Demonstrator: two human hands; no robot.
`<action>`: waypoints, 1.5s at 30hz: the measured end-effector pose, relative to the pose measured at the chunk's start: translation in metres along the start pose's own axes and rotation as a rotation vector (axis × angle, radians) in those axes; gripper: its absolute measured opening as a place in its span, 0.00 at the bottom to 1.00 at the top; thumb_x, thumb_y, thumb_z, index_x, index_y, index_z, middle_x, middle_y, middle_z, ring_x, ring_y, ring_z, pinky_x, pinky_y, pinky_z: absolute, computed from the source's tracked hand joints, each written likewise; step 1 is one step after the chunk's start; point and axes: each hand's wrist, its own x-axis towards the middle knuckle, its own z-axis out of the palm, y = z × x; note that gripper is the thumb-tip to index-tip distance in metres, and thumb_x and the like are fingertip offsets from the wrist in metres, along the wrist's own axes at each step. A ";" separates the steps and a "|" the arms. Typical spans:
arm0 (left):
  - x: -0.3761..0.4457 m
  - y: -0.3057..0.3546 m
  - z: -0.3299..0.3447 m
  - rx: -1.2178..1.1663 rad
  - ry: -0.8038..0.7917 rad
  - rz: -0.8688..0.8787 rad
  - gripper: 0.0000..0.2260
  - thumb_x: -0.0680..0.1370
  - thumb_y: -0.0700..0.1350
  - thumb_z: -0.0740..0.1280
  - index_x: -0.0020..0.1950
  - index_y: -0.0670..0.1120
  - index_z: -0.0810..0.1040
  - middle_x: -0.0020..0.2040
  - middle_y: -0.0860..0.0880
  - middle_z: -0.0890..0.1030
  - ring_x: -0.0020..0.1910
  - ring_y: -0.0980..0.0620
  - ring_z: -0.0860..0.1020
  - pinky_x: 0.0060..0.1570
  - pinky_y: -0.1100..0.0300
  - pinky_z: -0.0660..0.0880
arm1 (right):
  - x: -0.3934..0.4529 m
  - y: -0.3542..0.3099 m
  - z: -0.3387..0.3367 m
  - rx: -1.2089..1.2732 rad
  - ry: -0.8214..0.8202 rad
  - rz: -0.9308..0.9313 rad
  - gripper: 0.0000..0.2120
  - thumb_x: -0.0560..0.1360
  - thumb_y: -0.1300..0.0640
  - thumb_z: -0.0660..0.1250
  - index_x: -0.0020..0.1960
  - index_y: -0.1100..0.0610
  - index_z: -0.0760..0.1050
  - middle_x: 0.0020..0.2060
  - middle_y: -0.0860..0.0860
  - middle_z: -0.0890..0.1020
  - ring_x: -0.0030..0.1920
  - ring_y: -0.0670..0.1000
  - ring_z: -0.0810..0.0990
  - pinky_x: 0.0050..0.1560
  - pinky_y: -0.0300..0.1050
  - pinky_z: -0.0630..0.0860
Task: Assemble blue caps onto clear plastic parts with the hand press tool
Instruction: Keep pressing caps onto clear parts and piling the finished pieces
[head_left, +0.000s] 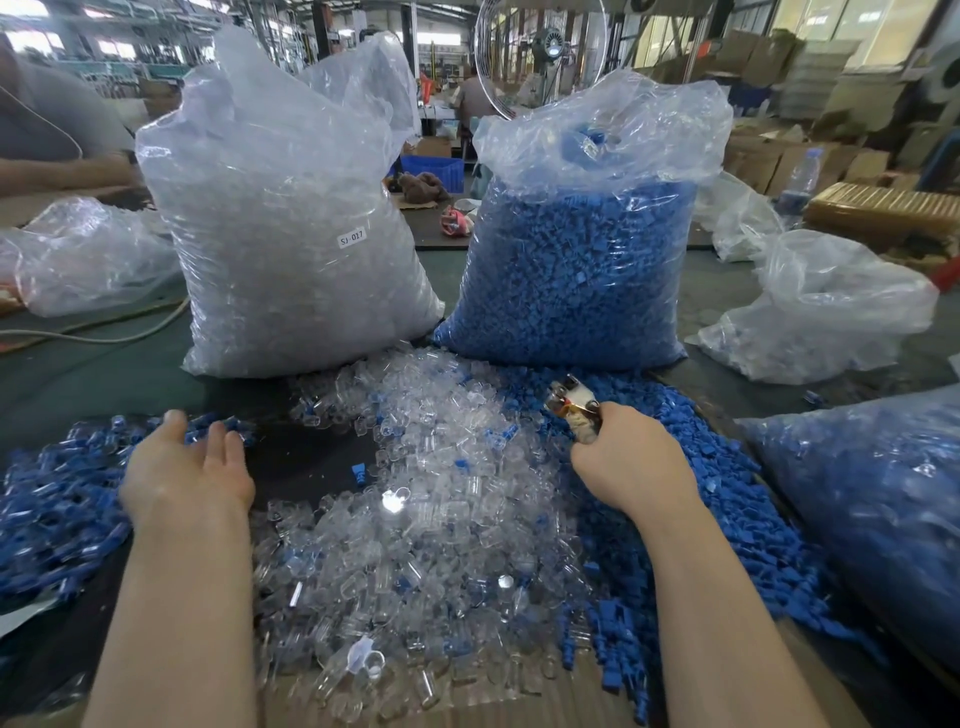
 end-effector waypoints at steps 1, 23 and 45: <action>-0.001 -0.004 0.001 0.152 -0.026 0.030 0.15 0.80 0.39 0.62 0.67 0.44 0.73 0.66 0.48 0.74 0.63 0.53 0.76 0.60 0.59 0.75 | -0.001 0.000 0.000 -0.012 0.005 0.013 0.03 0.74 0.54 0.62 0.44 0.53 0.69 0.37 0.50 0.75 0.35 0.52 0.72 0.33 0.46 0.65; -0.017 -0.060 0.001 1.999 -0.505 0.566 0.08 0.76 0.41 0.71 0.48 0.56 0.80 0.45 0.56 0.81 0.43 0.58 0.77 0.46 0.57 0.77 | -0.007 -0.008 0.003 -0.138 -0.081 0.072 0.09 0.73 0.58 0.64 0.39 0.53 0.64 0.37 0.49 0.72 0.34 0.49 0.70 0.29 0.43 0.62; -0.068 -0.081 0.036 0.914 -0.745 0.050 0.11 0.80 0.33 0.64 0.59 0.45 0.77 0.46 0.46 0.86 0.39 0.55 0.84 0.39 0.66 0.80 | -0.003 -0.019 -0.003 0.695 0.171 -0.109 0.03 0.74 0.56 0.70 0.44 0.49 0.80 0.36 0.44 0.81 0.36 0.46 0.78 0.40 0.43 0.76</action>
